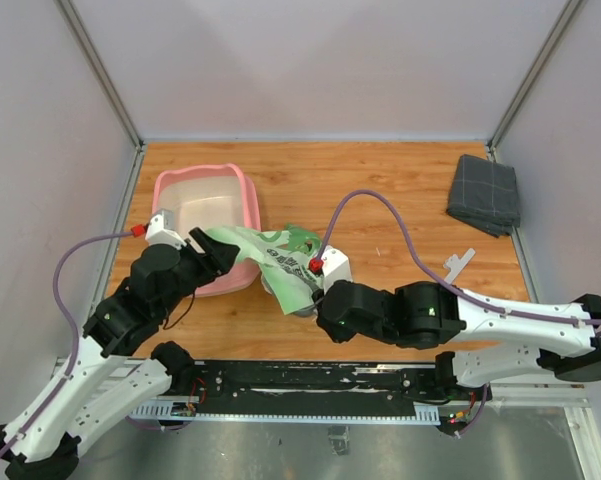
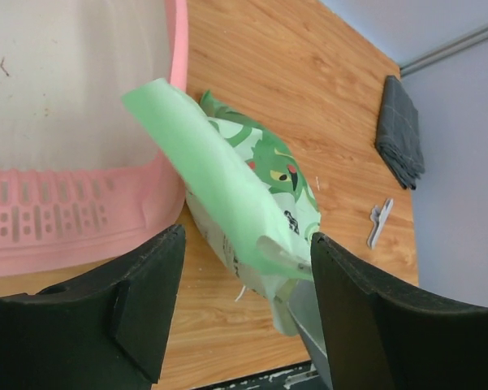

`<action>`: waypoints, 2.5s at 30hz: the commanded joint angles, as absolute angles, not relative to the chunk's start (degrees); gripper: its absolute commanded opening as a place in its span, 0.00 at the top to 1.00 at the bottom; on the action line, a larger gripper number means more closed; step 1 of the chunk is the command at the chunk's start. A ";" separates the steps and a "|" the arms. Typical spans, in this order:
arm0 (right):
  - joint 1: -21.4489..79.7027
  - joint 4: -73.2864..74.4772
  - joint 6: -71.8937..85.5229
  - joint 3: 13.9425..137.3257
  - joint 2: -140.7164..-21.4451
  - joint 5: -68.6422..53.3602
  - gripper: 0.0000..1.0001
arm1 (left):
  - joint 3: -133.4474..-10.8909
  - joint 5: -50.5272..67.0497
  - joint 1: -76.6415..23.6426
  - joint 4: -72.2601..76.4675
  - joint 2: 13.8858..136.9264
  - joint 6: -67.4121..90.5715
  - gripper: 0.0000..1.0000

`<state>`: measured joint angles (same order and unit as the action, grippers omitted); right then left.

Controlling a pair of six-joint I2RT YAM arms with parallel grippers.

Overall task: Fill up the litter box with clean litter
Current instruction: 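Scoop the cat litter from the cat litter bag.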

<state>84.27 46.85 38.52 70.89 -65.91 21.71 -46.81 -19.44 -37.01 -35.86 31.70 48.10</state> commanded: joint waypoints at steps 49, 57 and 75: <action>82.08 91.76 31.45 109.87 -94.22 27.76 0.99 | -39.28 21.97 -19.23 -0.02 38.32 58.61 1.00; 81.74 91.63 31.41 106.19 -93.76 21.10 0.99 | -41.94 21.12 -21.35 3.71 39.48 62.84 1.00; 72.62 91.76 21.27 114.49 -89.60 27.86 0.99 | -46.05 23.23 -25.17 13.27 45.84 68.77 1.00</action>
<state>78.35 91.96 25.26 114.89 -96.51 23.88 -36.62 18.24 -21.96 1.48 44.27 66.30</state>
